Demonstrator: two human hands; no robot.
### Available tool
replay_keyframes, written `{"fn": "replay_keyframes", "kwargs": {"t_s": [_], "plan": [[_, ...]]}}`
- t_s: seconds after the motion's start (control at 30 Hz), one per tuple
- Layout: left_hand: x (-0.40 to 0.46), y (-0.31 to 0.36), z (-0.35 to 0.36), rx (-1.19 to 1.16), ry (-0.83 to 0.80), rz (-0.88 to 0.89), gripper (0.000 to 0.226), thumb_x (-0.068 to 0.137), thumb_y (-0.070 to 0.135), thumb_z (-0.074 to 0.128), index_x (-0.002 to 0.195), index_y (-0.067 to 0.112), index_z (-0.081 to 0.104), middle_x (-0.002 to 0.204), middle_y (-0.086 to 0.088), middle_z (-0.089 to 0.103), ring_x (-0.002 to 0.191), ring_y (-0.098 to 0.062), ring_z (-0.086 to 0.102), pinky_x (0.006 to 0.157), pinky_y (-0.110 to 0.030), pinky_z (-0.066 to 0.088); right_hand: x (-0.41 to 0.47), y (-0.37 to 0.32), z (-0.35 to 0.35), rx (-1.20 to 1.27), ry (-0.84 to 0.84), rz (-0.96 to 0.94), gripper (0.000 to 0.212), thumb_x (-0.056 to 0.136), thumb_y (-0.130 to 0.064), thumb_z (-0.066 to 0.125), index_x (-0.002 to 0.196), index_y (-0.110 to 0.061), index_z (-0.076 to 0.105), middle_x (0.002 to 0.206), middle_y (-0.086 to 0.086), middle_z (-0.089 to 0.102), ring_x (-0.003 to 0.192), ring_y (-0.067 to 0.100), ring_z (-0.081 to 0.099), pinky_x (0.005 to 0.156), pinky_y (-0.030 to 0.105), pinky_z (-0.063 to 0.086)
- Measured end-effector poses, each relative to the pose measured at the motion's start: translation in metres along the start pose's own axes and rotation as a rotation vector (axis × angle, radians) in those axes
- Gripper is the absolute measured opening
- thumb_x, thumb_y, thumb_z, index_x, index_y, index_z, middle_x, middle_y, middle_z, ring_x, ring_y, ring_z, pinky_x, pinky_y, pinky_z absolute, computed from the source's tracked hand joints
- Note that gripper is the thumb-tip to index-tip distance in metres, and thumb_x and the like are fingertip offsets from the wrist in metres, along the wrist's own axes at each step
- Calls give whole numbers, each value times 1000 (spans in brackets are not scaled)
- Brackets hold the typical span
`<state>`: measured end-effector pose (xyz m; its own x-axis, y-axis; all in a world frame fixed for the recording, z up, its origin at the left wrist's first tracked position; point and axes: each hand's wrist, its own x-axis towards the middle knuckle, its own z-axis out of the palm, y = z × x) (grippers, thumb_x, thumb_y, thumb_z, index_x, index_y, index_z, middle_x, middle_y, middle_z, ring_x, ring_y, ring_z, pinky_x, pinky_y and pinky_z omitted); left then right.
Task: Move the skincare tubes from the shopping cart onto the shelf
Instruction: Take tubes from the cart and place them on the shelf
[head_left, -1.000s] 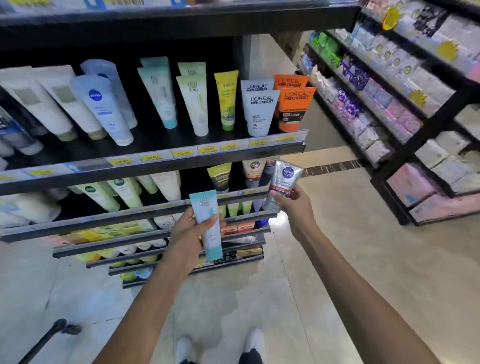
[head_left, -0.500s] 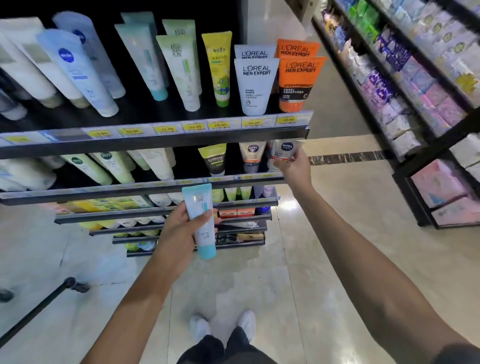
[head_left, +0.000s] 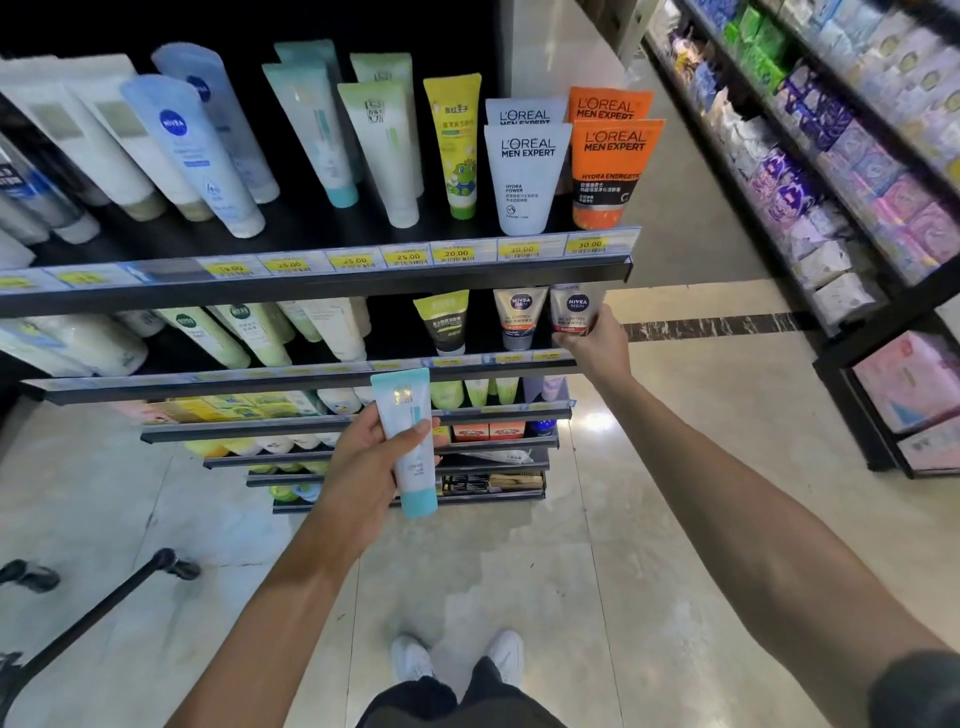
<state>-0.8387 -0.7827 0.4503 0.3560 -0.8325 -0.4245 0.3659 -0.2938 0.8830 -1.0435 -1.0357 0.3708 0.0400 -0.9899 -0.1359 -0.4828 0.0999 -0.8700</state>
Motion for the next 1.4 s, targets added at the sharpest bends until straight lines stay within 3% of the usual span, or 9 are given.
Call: {"fn": "replay_keyframes", "kwargs": {"t_s": [0.3, 0.43, 0.57, 0.67, 0.8, 0.93, 1.13, 1.27, 1.4], "plan": [[-1, 5, -3, -16, -15, 7, 46, 89, 7, 71, 132, 18, 61, 121, -8, 73, 113, -36, 68, 89, -49, 57, -5, 7, -3, -4, -26, 70, 57, 87, -19, 81, 136, -12, 53, 124, 4, 67, 114, 22, 65, 92, 34, 54], [-2, 11, -5, -45, -23, 25, 47, 89, 1, 70, 132, 19, 60, 117, -9, 75, 110, -34, 70, 92, -48, 55, -42, 9, -11, -83, 102, 39, 59, 96, -31, 72, 147, -12, 48, 141, 7, 59, 127, 24, 57, 105, 41, 51], [-3, 23, -10, -65, -15, 45, 54, 84, -11, 70, 127, 19, 60, 115, -10, 75, 103, -28, 73, 87, -45, 57, -97, -8, -9, -171, 154, -182, 39, 102, -27, 63, 138, -14, 58, 135, 3, 61, 123, 20, 57, 102, 41, 52], [-4, 36, -16, -20, -18, 102, 56, 83, -11, 72, 129, 20, 61, 120, -4, 74, 106, -25, 72, 86, -44, 58, -125, -43, -2, -243, 139, -470, 25, 100, -17, 65, 125, -16, 66, 122, 0, 66, 115, 17, 58, 99, 42, 53], [-5, 67, -20, -3, -6, 223, 54, 82, -8, 75, 124, 24, 62, 115, 2, 76, 110, -22, 71, 92, -45, 58, -131, -110, 3, -301, 195, -837, 22, 99, -15, 64, 120, -11, 69, 116, 4, 66, 110, 18, 56, 96, 31, 48], [0, 110, -21, 32, 65, 366, 60, 81, -6, 79, 132, 14, 55, 120, -2, 73, 110, -16, 70, 92, -38, 59, -106, -162, 18, -410, 231, -1067, 22, 98, -10, 62, 118, -4, 69, 112, 10, 66, 110, 28, 59, 96, 38, 49], [27, 176, -22, 85, 108, 548, 49, 84, -1, 79, 127, 10, 57, 122, -1, 71, 109, -11, 69, 91, -30, 59, -76, -184, 40, -632, 97, -1047, 37, 95, -21, 68, 130, -7, 65, 117, 8, 68, 111, 28, 63, 92, 39, 51], [62, 204, -21, 220, 175, 637, 50, 82, 13, 83, 125, 17, 58, 117, 1, 72, 106, -12, 69, 89, -36, 60, -61, -183, 49, -726, 111, -1006, 30, 98, -35, 61, 111, -10, 70, 86, 6, 69, 80, 30, 67, 66, 39, 51], [92, 218, -18, 347, 257, 686, 48, 81, 12, 84, 121, 17, 58, 117, -2, 71, 105, -15, 69, 89, -37, 60, -60, -178, 51, -759, 165, -1036, 21, 98, -32, 62, 101, -13, 68, 74, 3, 63, 70, 28, 63, 61, 38, 46]]}}
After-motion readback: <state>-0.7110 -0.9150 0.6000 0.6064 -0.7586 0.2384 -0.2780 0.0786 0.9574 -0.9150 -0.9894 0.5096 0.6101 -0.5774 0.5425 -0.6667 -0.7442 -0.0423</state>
